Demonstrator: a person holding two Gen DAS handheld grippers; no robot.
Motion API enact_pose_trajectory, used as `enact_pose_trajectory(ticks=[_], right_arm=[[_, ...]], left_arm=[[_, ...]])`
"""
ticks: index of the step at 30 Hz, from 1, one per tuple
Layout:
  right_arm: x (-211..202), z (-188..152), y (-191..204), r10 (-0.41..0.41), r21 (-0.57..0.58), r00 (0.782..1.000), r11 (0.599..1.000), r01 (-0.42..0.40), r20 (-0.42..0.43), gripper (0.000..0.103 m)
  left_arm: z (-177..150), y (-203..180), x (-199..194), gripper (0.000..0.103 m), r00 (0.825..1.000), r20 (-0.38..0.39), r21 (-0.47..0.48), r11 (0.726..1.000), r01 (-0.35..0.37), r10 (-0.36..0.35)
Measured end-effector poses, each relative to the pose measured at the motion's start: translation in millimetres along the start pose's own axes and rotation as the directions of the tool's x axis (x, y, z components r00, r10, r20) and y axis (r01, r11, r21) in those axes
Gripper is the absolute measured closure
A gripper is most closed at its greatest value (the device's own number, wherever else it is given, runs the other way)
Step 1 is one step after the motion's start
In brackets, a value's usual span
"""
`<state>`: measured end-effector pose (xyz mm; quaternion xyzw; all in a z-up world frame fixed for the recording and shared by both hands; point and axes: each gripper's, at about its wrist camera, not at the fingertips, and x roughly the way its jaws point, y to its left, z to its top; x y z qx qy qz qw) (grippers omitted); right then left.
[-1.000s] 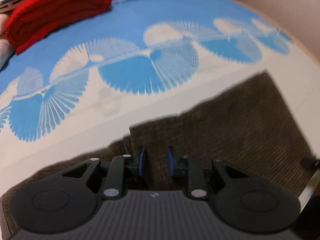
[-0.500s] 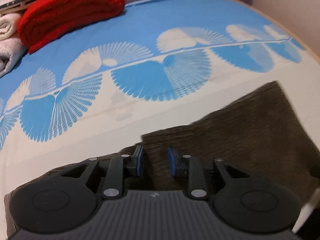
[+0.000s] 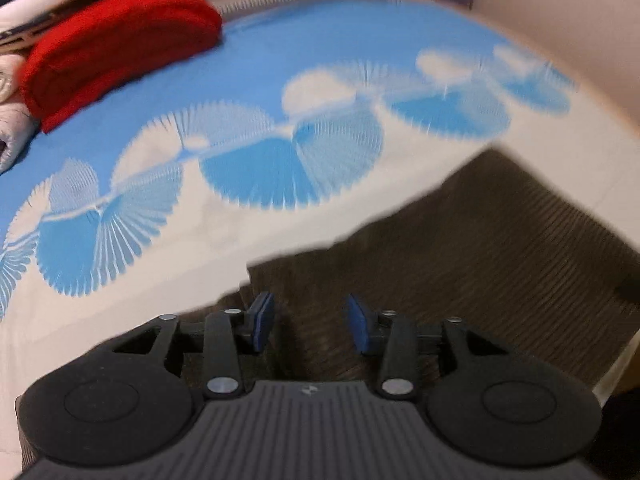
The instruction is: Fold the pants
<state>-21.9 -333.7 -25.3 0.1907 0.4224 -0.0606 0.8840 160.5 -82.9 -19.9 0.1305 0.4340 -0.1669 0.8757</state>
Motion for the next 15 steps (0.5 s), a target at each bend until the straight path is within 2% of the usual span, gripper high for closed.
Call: enact_pose_trajectory(ticks=[2,6,8,10,13,14,15], right_arm=[[-13.0,7.4,11.1,0.014,-0.03,1.0,0.999,-0.013,0.008,0.079],[-38.0,18.4,36.9,0.055,-0.122,0.998,0.991,-0.05,0.04,0.08],[-46.1,19.5,48.9,0.069,-0.167,0.996,0.984,-0.058,0.063,0.08],[-52.0,13.7,59.5,0.079,-0.216,0.992,0.975,-0.056,0.1,0.081],[-51.2,-2.3,68.0,0.078,-0.239,0.985,0.97,-0.04,0.152,0.081],[-48.5,-6.2,69.2,0.071,-0.227,0.986,0.973,-0.036,0.152,0.081],[-45.3,-8.7,71.3,0.067,-0.214,0.987,0.976,-0.034,0.147,0.081]], left_arm=[[2.0,1.7,-22.2,0.043,0.999,0.038,-0.014,1.0,0.023,-0.022],[6.0,4.6,-74.3,0.04,0.991,0.128,-0.013,0.999,0.046,-0.044],[0.5,1.1,-101.5,0.037,0.979,0.196,0.013,0.999,0.053,-0.055],[-8.4,-7.9,-122.3,0.037,0.965,0.262,0.034,0.999,0.02,-0.028],[-26.0,-18.6,-133.8,0.037,0.931,0.364,0.016,1.0,0.017,-0.022],[-30.7,-19.8,-131.8,0.037,0.928,0.373,-0.006,1.0,0.021,-0.018],[-33.5,-20.4,-127.5,0.037,0.934,0.356,-0.036,0.999,0.014,-0.001]])
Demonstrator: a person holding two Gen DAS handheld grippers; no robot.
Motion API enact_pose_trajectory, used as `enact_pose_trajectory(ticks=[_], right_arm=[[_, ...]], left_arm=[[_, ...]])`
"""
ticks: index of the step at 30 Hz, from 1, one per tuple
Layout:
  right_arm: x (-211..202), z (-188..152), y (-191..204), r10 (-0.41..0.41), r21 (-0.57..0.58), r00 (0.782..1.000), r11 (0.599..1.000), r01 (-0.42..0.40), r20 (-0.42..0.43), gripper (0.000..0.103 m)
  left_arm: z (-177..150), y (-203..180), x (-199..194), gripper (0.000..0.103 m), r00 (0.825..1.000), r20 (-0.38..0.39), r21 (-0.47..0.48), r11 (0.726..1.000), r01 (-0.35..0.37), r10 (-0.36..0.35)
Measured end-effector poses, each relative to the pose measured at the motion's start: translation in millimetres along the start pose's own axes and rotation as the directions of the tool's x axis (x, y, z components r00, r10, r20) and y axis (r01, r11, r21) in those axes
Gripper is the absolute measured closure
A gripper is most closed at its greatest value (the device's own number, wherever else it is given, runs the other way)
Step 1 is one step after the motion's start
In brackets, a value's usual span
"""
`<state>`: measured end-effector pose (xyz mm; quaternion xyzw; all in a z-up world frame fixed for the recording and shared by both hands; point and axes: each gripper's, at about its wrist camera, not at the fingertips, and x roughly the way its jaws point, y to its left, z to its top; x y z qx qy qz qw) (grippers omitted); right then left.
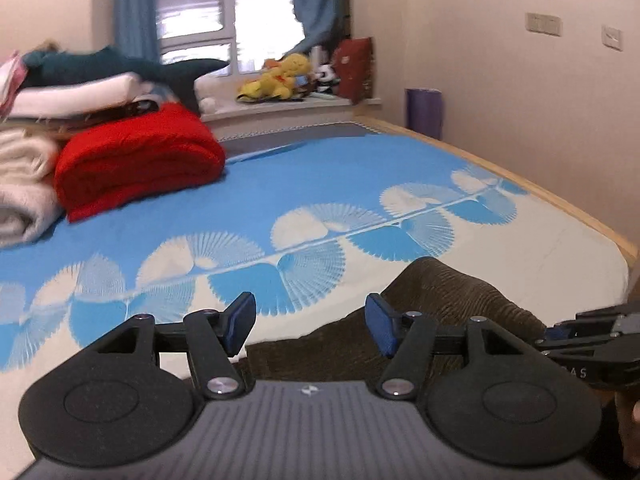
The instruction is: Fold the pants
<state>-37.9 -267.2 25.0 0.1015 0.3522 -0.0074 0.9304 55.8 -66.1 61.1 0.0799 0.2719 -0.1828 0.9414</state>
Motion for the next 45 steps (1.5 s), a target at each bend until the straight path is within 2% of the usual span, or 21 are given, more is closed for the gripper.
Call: enact_pose_trajectory(ticks=[3,4,8,13,15,17,19,21,22,24,26,29,30,32,33,35,38,40,42,45], right_arm=[[4.1,1.3,9.9,0.007,-0.02,1.0,1.0,-0.007,0.016,0.081],[4.2,2.5,14.2,0.011,-0.05,0.999,0.999,-0.01,0.031,0.081],[3.4,-1.4,25.8,0.022,-0.121,0.999,0.993,-0.016,0.048,0.081],[4.6,-2.3,25.8,0.023,-0.124,0.998,0.992,-0.016,0.051,0.081],[4.1,-3.3,26.4,0.027,-0.128,0.998,0.992,-0.02,0.053,0.081],[3.5,-5.0,28.7,0.033,-0.143,0.998,0.989,-0.025,0.054,0.081],[2.0,-7.5,33.1,0.038,-0.168,0.997,0.985,-0.028,0.059,0.081],[1.5,-9.4,39.1,0.042,-0.201,0.997,0.979,-0.028,0.065,0.081],[1.3,-10.5,42.2,0.045,-0.217,0.997,0.976,-0.03,0.067,0.081],[0.5,-12.1,46.9,0.054,-0.242,0.996,0.97,-0.036,0.068,0.081],[-0.4,-14.0,53.2,0.061,-0.27,0.995,0.962,-0.039,0.074,0.082],[-2.6,-18.8,64.8,0.086,-0.329,0.993,0.943,-0.054,0.083,0.082],[-3.5,-20.8,68.1,0.099,-0.344,0.992,0.937,-0.064,0.083,0.082],[-5.1,-25.1,75.9,0.128,-0.377,0.989,0.922,-0.09,0.077,0.082],[-6.0,-27.9,80.9,0.143,-0.396,0.987,0.912,-0.104,0.072,0.082],[-7.4,-32.8,89.4,0.16,-0.44,0.985,0.891,-0.114,0.068,0.082],[-10.8,-39.5,101.6,0.192,-0.496,0.979,0.858,-0.136,0.064,0.082],[-12.8,-43.3,109.7,0.207,-0.536,0.976,0.832,-0.142,0.063,0.082],[-13.7,-47.5,116.3,0.216,-0.567,0.975,0.811,-0.145,0.059,0.082],[-15.7,-52.1,123.0,0.234,-0.599,0.971,0.785,-0.158,0.05,0.082]], left_arm=[[-3.2,4.9,14.7,0.037,0.992,-0.125,-0.082,0.996,-0.04,0.029],[-4.6,7.1,17.9,0.037,0.989,-0.142,-0.086,0.995,-0.047,0.034],[-11.9,10.7,32.9,0.033,0.971,-0.204,-0.039,0.99,-0.139,0.128],[-14.3,15.8,32.6,0.035,0.976,-0.185,-0.04,0.991,-0.126,0.116],[-15.7,13.5,35.6,0.046,0.972,-0.186,-0.015,0.989,-0.148,0.143],[-16.6,14.6,42.4,0.058,0.965,-0.219,-0.033,0.987,-0.154,0.143],[-15.7,20.7,48.9,0.059,0.96,-0.26,-0.088,0.987,-0.131,0.104],[-15.0,22.5,49.1,0.057,0.963,-0.252,-0.111,0.985,-0.132,0.1],[-14.6,22.5,47.8,0.05,0.967,-0.233,-0.11,0.985,-0.134,0.105],[-12.7,23.0,43.4,0.038,0.981,-0.188,-0.122,0.989,-0.08,0.056],[-9.9,23.9,38.8,0.012,0.988,-0.152,-0.153,0.988,0.005,-0.029],[-5.0,26.6,29.9,0.0,0.985,-0.112,-0.187,0.977,0.107,-0.13],[-3.2,29.8,28.9,0.0,0.978,-0.115,-0.212,0.966,0.149,-0.176],[-0.8,37.6,30.7,0.0,0.952,-0.119,-0.278,0.93,0.241,-0.283],[-0.7,42.2,32.8,0.0,0.94,-0.127,-0.31,0.913,0.265,-0.315],[-0.3,48.8,38.4,0.0,0.926,-0.144,-0.35,0.894,0.281,-0.348],[-0.2,52.9,47.2,0.0,0.911,-0.165,-0.376,0.878,0.296,-0.378],[-1.2,50.4,50.1,0.0,0.902,-0.18,-0.373,0.876,0.306,-0.392],[0.4,43.4,50.9,0.0,0.898,-0.188,-0.337,0.885,0.321,-0.397],[1.0,31.0,50.6,0.0,0.903,-0.189,-0.272,0.905,0.328,-0.385]])
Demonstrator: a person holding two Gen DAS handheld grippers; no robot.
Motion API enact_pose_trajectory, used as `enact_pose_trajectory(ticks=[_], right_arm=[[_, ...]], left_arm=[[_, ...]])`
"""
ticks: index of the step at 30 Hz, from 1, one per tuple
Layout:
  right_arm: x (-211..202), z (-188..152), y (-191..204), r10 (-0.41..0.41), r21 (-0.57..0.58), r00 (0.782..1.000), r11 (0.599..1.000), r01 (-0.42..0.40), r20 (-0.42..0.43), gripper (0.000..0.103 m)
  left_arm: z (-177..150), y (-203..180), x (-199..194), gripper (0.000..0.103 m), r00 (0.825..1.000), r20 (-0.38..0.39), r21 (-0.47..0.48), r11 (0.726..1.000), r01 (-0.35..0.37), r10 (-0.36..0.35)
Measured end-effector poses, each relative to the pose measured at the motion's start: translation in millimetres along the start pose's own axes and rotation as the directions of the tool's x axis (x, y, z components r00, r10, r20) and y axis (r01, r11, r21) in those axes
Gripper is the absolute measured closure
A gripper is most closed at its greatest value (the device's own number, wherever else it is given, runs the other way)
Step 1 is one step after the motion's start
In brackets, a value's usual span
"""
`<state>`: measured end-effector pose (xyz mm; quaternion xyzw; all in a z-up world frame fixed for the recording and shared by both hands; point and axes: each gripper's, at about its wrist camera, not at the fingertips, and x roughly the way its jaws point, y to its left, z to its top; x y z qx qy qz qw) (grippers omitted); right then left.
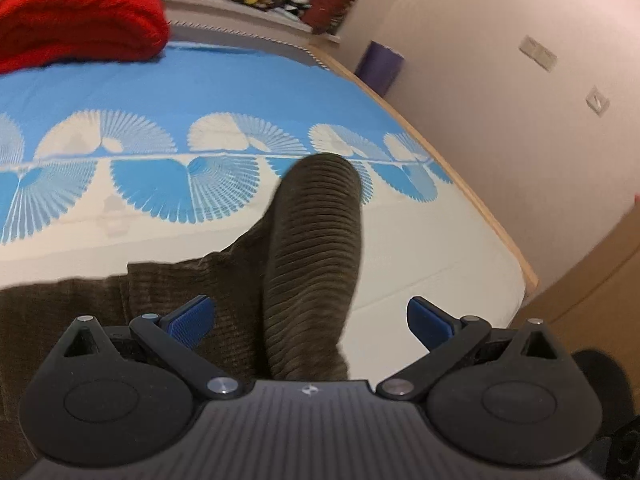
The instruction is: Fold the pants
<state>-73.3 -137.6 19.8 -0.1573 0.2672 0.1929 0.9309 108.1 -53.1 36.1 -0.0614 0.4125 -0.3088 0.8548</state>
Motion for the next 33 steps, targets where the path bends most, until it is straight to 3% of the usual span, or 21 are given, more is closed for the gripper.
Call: enact_pose_trajectory(ticks=[9,12,14,18,20,23,25,29,33], right_arm=[[-6.9,0.5,13.1,0.049,-0.063,0.999,0.997,-0.048,0.015,0.082],[-8.9,-0.4,13.0,0.056,-0.069,0.998,0.996,-0.054,0.018,0.082],[-11.9,0.5,12.0,0.063,-0.072,0.998,0.996,-0.062,0.022,0.083],[-18.8,1.2,12.3,0.093,-0.073,0.995,0.993,-0.091,0.033,0.083],[-21.4,2.6,8.8,0.107,-0.066,0.994,0.992,-0.105,0.036,0.083],[-20.4,3.0,2.4,0.129,-0.04,0.992,0.991,-0.128,0.015,0.081],[-21.9,6.4,-3.0,0.16,-0.006,0.987,0.987,-0.16,0.016,0.073],[-33.1,15.2,-18.8,0.284,0.096,0.955,0.952,-0.291,0.082,0.058],[-43.8,26.0,-48.1,0.42,0.258,0.885,0.849,-0.462,0.201,0.055]], left_arm=[[-2.7,-8.7,18.5,0.001,0.998,-0.026,0.063,0.996,-0.058,0.059],[-3.6,-8.2,20.6,0.008,0.996,-0.031,0.072,0.994,-0.08,0.083],[-4.5,-6.9,22.0,0.029,0.994,-0.039,0.08,0.991,-0.103,0.106],[-5.2,-1.5,25.5,0.056,0.983,-0.055,0.097,0.981,-0.169,0.175],[-6.0,3.8,25.0,0.081,0.978,-0.066,0.105,0.976,-0.191,0.199],[-6.9,11.6,18.9,0.083,0.973,-0.067,0.119,0.97,-0.213,0.222],[-7.7,18.7,11.4,0.083,0.973,-0.057,0.129,0.968,-0.216,0.225],[-5.1,46.5,-21.0,0.084,0.975,-0.023,0.108,0.97,-0.218,0.222],[-2.9,105.8,-69.6,0.084,0.966,0.003,0.021,0.966,-0.258,0.258]])
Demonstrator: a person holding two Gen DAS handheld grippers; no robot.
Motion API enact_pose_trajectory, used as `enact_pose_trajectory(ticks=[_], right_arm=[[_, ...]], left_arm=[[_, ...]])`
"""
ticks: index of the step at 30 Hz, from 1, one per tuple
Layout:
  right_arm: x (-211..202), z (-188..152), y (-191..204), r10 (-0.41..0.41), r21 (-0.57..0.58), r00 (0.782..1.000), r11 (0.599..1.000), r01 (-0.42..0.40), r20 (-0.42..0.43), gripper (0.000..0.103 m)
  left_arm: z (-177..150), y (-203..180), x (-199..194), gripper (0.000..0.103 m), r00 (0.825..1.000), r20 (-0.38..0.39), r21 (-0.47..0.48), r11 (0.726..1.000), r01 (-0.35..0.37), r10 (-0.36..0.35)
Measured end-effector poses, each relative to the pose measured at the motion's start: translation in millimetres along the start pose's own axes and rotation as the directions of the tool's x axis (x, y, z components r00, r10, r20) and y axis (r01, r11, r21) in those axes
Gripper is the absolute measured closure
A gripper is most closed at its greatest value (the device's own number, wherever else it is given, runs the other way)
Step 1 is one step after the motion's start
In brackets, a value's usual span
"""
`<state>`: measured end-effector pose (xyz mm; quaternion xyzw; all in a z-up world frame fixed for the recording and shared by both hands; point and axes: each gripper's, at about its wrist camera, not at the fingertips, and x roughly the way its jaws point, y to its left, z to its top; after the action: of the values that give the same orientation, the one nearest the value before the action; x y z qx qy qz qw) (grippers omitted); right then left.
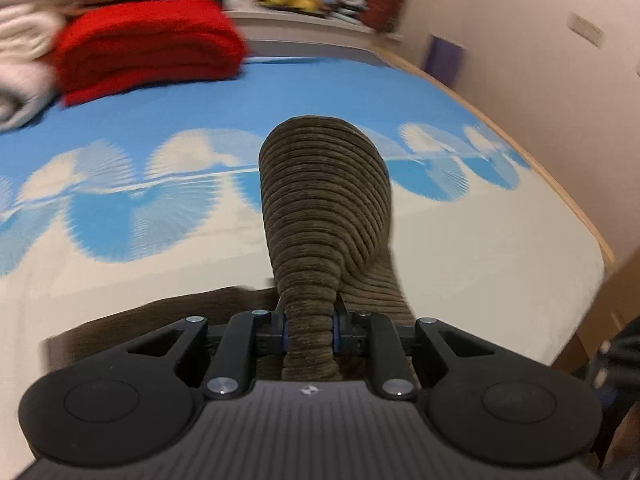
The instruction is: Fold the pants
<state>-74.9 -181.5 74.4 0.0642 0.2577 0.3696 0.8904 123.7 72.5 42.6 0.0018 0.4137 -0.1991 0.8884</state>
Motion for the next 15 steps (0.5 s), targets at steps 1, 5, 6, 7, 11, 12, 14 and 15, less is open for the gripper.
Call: enact_pose_trajectory(ticks=[1,5,6,7,11,12,14,15], right_arm=[[-3.2,4.2,-6.1,0.013,0.046,1.0,0.999,-0.014,0.022,0.053],[3.8,10.5,-34.1,-0.026,0.218,0.999,0.976,0.021,0.022,0.051],[8.5,10.4,-40.3,-0.042,0.25,0.999,0.967,0.039,0.007,0.05],[16.7,7.8,-46.3,-0.063,0.277,0.998,0.959,0.066,-0.02,0.049],[45.1,-1.3,-61.2,-0.134,0.333,0.985,0.929,0.162,-0.105,0.043],[52.5,-3.9,-61.5,-0.155,0.333,0.98,0.924,0.188,-0.124,0.037],[67.6,-9.4,-63.2,-0.177,0.344,0.972,0.912,0.221,-0.155,0.026],[77.6,-14.7,-62.8,-0.179,0.355,0.969,0.906,0.231,-0.173,0.02]], left_arm=[[-1.3,20.3,-6.4,0.084,1.0,-0.004,-0.035,0.999,-0.013,0.013],[-15.9,99.5,-28.4,0.083,0.994,-0.025,-0.166,0.98,-0.11,0.108],[-19.9,117.4,-32.5,0.083,0.991,-0.028,-0.194,0.972,-0.131,0.128],[-23.2,133.2,-34.5,0.081,0.989,-0.037,-0.222,0.963,-0.151,0.146],[-36.7,190.6,-27.4,0.055,0.963,-0.135,-0.342,0.901,-0.266,0.233],[-40.0,197.1,-22.4,0.047,0.961,-0.157,-0.338,0.901,-0.271,0.229],[-44.2,202.9,-13.5,0.024,0.959,-0.173,-0.299,0.916,-0.268,0.224],[-46.9,206.3,-7.5,0.021,0.959,-0.185,-0.294,0.919,-0.263,0.215]])
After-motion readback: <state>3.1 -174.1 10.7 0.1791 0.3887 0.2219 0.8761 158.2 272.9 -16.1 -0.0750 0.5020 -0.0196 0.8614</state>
